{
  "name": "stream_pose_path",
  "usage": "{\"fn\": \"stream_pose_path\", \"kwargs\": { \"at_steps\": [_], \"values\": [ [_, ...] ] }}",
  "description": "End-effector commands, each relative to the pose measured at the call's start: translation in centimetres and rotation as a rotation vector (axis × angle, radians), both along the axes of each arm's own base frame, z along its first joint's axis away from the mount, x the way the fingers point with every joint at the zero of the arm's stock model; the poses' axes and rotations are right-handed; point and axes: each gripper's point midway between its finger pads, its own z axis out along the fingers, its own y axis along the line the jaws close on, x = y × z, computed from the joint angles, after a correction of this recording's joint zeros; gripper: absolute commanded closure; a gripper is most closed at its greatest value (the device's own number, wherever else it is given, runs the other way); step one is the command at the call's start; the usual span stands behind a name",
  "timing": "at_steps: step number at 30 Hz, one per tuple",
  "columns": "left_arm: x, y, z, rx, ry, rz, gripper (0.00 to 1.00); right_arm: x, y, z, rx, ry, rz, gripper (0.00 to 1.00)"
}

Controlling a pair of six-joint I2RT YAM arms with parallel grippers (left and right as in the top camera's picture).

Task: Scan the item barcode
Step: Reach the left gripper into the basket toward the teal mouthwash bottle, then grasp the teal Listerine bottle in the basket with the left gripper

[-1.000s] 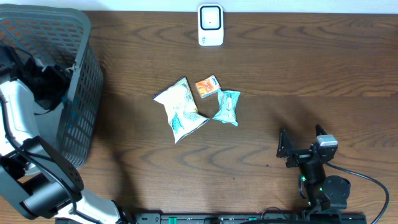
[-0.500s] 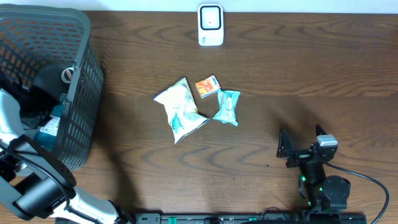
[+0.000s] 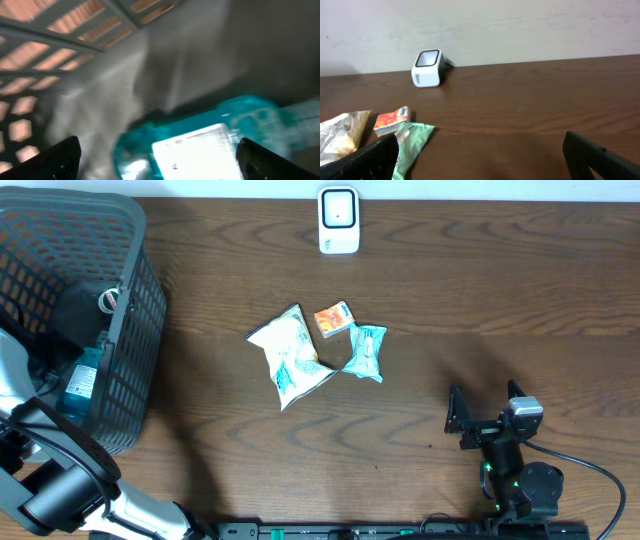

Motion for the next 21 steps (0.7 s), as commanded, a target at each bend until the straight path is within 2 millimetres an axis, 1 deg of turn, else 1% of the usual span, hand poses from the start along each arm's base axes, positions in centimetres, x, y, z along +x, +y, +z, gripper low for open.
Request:
{"fn": "stream_pose_path", "kwargs": {
  "at_steps": [1,3,5,7,8,9,11,13,21],
  "values": [
    [-0.8,0.6,-1.1,0.047,0.111,-0.171,0.06,0.0,0.2,-0.2,0.010,0.007,0.008,0.01],
    [0.3,-0.3,-1.3,0.005,0.068,-0.270,0.06,0.0,0.2,-0.2,0.010,0.007,0.008,0.01],
    [0.8,-0.9,-1.3,-0.009,0.057,-0.379,0.07,0.0,0.2,-0.2,0.010,0.007,0.008,0.01],
    [0.9,-0.8,-1.3,-0.003,0.062,-0.408,0.05,0.0,0.2,-0.2,0.010,0.007,0.008,0.01],
    [1.0,-0.9,-1.3,-0.005,0.058,-0.429,0.03,0.0,0.2,-0.2,0.010,0.007,0.008,0.01],
    [1.3,-1.3,-1.3,-0.020,0.041,-0.459,0.02,0.0,0.2,-0.2,0.010,0.007,0.008,0.01],
    [2.3,-2.7,-1.3,-0.070,-0.020,-0.554,0.00,0.0,0.2,-0.2,0.010,0.007,0.008,0.01],
    [2.9,-4.0,-1.3,-0.102,-0.057,-0.648,0.02,0.0,0.2,-0.2,0.010,0.007,0.008,0.01],
    [2.7,-6.4,-2.9,-0.107,0.002,-0.889,0.02,0.0,0.2,-0.2,0.010,0.007,0.008,0.01]
  ]
}}
